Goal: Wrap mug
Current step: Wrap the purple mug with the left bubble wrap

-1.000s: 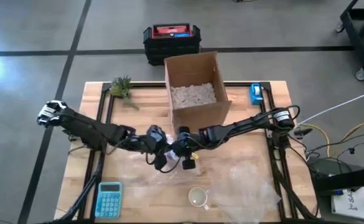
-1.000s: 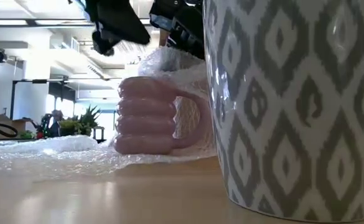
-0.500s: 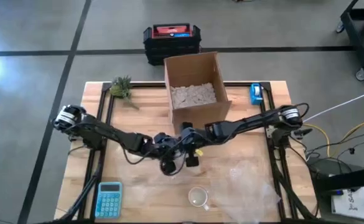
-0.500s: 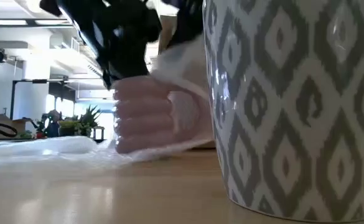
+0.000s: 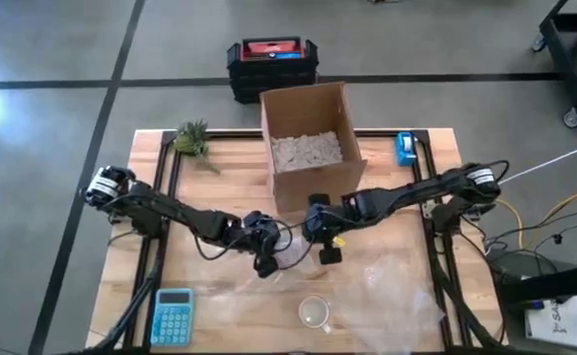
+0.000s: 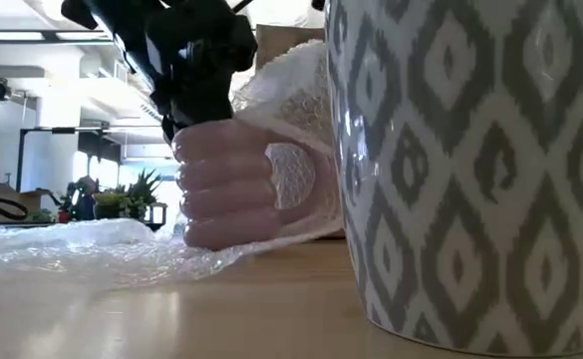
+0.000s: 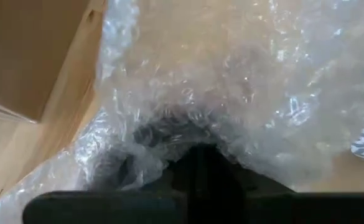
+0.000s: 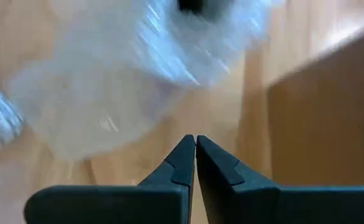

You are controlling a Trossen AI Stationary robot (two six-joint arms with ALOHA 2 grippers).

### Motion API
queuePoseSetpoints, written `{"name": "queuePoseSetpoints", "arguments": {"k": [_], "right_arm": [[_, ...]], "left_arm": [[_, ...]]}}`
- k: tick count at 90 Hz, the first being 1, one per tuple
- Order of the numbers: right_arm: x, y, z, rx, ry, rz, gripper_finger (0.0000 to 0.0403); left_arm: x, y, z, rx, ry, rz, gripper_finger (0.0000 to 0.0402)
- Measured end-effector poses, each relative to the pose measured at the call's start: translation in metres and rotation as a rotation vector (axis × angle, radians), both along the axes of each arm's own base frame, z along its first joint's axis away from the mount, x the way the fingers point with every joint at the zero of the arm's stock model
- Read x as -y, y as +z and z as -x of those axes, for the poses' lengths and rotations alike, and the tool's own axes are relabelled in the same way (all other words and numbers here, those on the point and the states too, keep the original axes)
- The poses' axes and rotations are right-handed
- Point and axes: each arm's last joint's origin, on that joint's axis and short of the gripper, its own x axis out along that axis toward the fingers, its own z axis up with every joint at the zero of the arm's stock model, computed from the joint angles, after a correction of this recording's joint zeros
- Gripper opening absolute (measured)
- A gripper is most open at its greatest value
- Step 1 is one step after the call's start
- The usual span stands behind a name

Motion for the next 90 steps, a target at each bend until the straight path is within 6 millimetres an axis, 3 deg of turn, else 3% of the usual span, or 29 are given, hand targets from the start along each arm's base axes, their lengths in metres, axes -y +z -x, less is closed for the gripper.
{"name": "queuePoseSetpoints", "arguments": {"k": [22,38,56,73,90], "right_arm": [[-0.02,0.001,-0.025,0.239,0.106,-0.108,0.0002],[-0.008,-0.005,-0.041,0.34,0.077,-0.111,0.0002],[0.002,-0.04,-0.054,0.265,0.026,-0.113,0.0002],[0.003,-0.049,-0.056,0.248,0.016,-0.118,0.0002],[0.005,-0.052,-0.055,0.222,0.009,-0.113,0.0002]], "left_arm": [[-0.002,0.002,-0.002,0.023,0.009,0.004,0.0022],[-0.001,0.002,-0.002,0.03,0.005,0.003,0.0022],[-0.001,0.001,-0.001,0.008,-0.016,0.014,0.0022],[-0.001,0.012,0.008,-0.016,-0.065,0.091,0.0022],[-0.004,0.04,0.021,0.064,-0.059,0.114,0.0022]]}}
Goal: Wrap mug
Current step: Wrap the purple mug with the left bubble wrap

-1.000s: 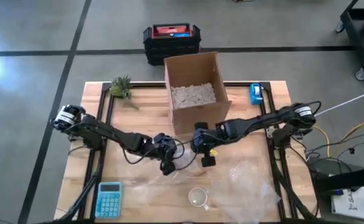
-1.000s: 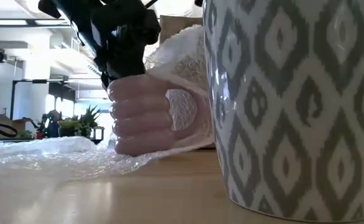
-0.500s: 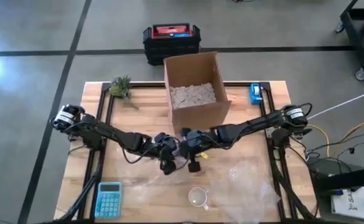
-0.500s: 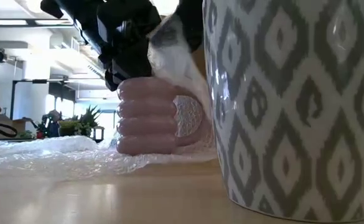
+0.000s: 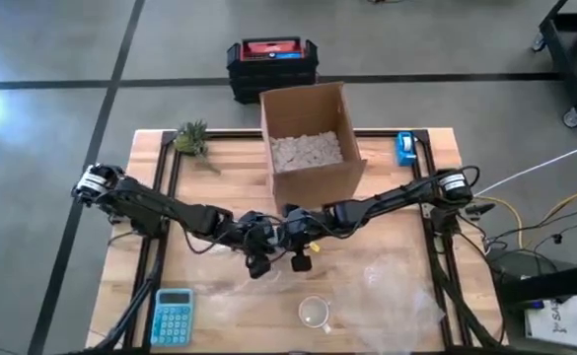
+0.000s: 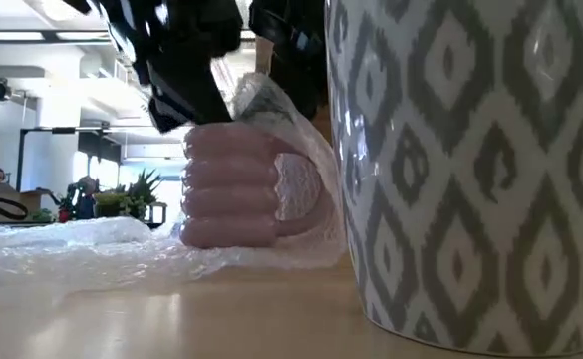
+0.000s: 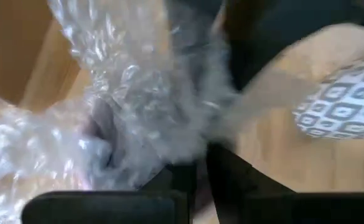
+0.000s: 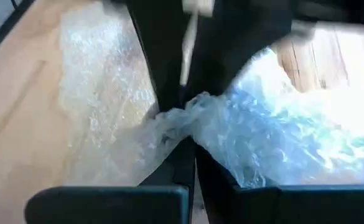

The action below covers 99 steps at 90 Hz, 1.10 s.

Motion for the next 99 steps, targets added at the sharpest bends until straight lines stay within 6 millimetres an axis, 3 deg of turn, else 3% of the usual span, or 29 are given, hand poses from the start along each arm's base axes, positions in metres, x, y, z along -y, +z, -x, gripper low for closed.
{"name": "queuePoseSetpoints", "arguments": {"k": [9,25,54,67,80,99], "right_arm": [[0.0,0.0,0.0,-0.002,-0.001,0.0,0.0002],[0.0,0.0,0.0,0.001,0.0,0.0,0.0002],[0.0,0.0,0.001,-0.038,-0.005,-0.008,0.0002],[0.0,0.013,0.001,-0.089,0.004,0.014,0.0002],[0.001,0.044,0.002,-0.093,0.027,0.047,0.0002],[0.003,0.059,-0.001,-0.057,0.012,0.088,0.0002]], "left_arm": [[-0.002,0.015,0.006,0.064,0.044,-0.039,0.0022],[-0.006,0.024,0.009,0.131,0.121,-0.109,0.0022],[0.0,-0.023,-0.015,-0.017,0.08,-0.146,0.0022],[0.001,-0.031,-0.018,-0.044,0.074,-0.148,0.0022],[0.001,-0.036,-0.016,-0.077,0.06,-0.144,0.0022],[0.001,-0.035,-0.017,-0.068,0.064,-0.136,0.0022]]}}
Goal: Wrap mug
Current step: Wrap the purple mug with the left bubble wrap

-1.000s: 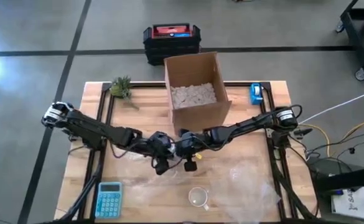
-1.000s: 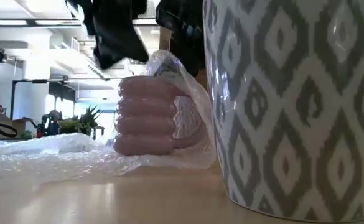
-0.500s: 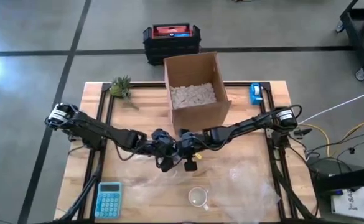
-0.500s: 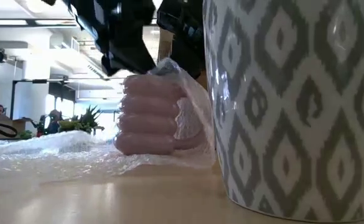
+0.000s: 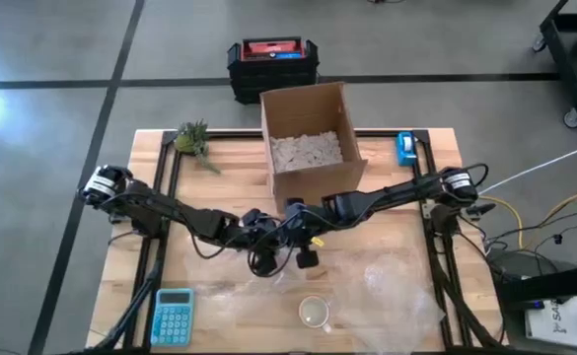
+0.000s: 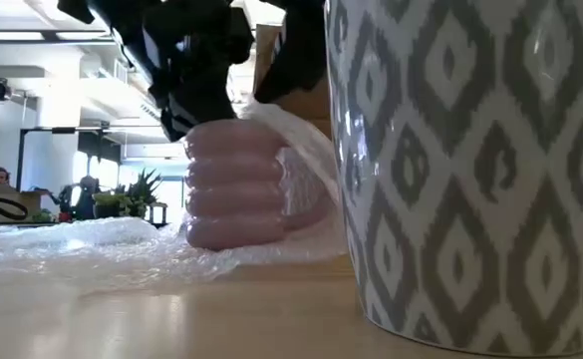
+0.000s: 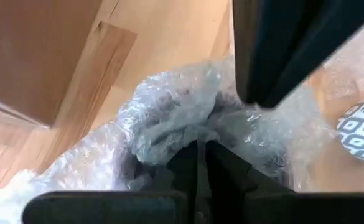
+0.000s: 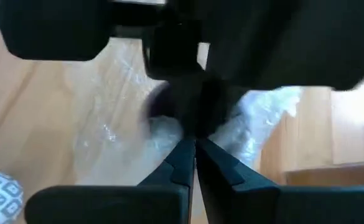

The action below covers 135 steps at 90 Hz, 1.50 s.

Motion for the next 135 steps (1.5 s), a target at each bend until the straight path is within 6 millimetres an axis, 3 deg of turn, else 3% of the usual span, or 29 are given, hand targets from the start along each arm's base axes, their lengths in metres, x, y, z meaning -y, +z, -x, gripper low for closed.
{"name": "queuePoseSetpoints", "arguments": {"k": [37,53,67,88,105,135], "right_arm": [[0.0,-0.049,-0.014,-0.085,-0.021,0.032,0.0002],[-0.002,-0.049,-0.013,-0.096,-0.02,0.033,0.0002],[-0.002,-0.049,-0.014,-0.082,-0.017,0.033,0.0002],[-0.002,-0.049,-0.014,-0.087,-0.017,0.033,0.0002],[-0.002,-0.05,-0.013,-0.092,-0.017,0.034,0.0002],[-0.002,-0.05,-0.013,-0.093,-0.017,0.032,0.0002]], "left_arm": [[0.0,-0.001,0.002,-0.001,0.003,-0.002,0.0022],[-0.002,0.013,0.01,0.01,0.007,0.028,0.0022],[-0.005,0.042,0.017,0.095,0.034,0.046,0.0022],[-0.012,0.059,0.035,0.118,0.099,-0.016,0.0022],[-0.019,0.047,0.046,0.016,0.254,-0.127,0.0022],[-0.015,0.014,0.032,0.018,0.207,-0.161,0.0022]]}}
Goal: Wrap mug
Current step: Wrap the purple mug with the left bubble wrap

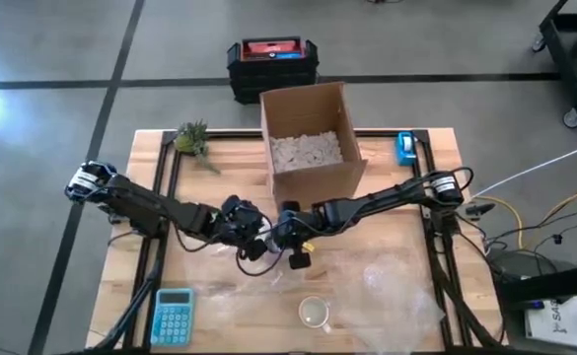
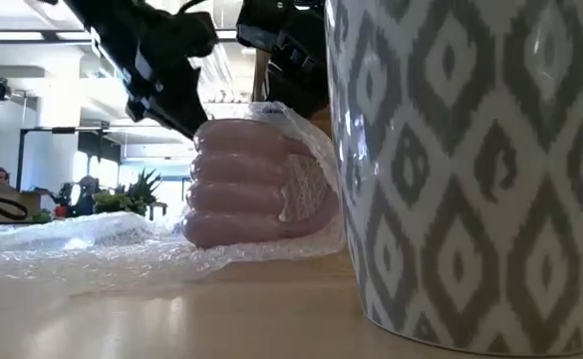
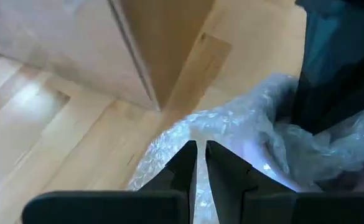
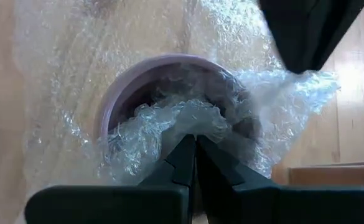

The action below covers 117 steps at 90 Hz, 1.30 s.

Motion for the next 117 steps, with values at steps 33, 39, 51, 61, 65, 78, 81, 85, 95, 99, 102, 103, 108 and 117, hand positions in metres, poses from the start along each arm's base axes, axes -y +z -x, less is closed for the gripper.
{"name": "queuePoseSetpoints", "arguments": {"k": [33,39,51,61,65,78,81,85,95,99,102,103,108,117], "right_arm": [[0.0,0.001,-0.001,0.015,0.001,-0.004,0.0002],[0.0,0.0,0.0,0.008,0.001,-0.003,0.0002],[0.0,0.0,0.0,0.009,0.0,-0.002,0.0002],[0.0,0.007,0.002,0.012,0.0,-0.004,0.0002],[0.001,0.013,0.005,0.019,0.001,-0.003,0.0002],[0.005,0.037,0.007,0.102,-0.009,-0.01,0.0002],[0.006,0.039,0.006,0.118,-0.015,-0.01,0.0002],[0.008,0.039,0.005,0.128,-0.023,-0.005,0.0002],[0.009,0.034,-0.001,0.152,-0.03,-0.005,0.0002],[0.008,0.028,-0.002,0.144,-0.029,-0.004,0.0002],[0.008,0.023,-0.003,0.128,-0.027,-0.003,0.0002],[0.008,0.021,-0.004,0.12,-0.026,-0.002,0.0002],[0.007,0.012,-0.005,0.088,-0.032,-0.007,0.0002],[0.007,0.003,-0.004,0.044,-0.042,-0.01,0.0002]], "left_arm": [[0.011,-0.001,-0.016,0.058,-0.227,0.104,0.0022],[0.012,-0.008,-0.019,0.034,-0.23,0.108,0.0022],[0.013,-0.021,-0.023,-0.007,-0.215,0.112,0.0022],[0.014,-0.024,-0.025,-0.018,-0.213,0.12,0.0022],[0.014,-0.025,-0.025,-0.023,-0.217,0.129,0.0022],[0.014,-0.023,-0.025,-0.011,-0.217,0.133,0.0022],[0.014,-0.023,-0.025,-0.01,-0.216,0.132,0.0022],[0.014,-0.023,-0.025,-0.011,-0.216,0.132,0.0022],[0.014,-0.023,-0.026,-0.009,-0.216,0.132,0.0022],[0.014,-0.023,-0.026,-0.01,-0.216,0.132,0.0022],[0.014,-0.023,-0.026,-0.009,-0.216,0.132,0.0022],[0.014,-0.023,-0.025,-0.01,-0.215,0.131,0.0022],[0.013,-0.025,-0.024,-0.027,-0.212,0.125,0.0022],[0.013,-0.024,-0.022,-0.032,-0.21,0.123,0.0022]]}}
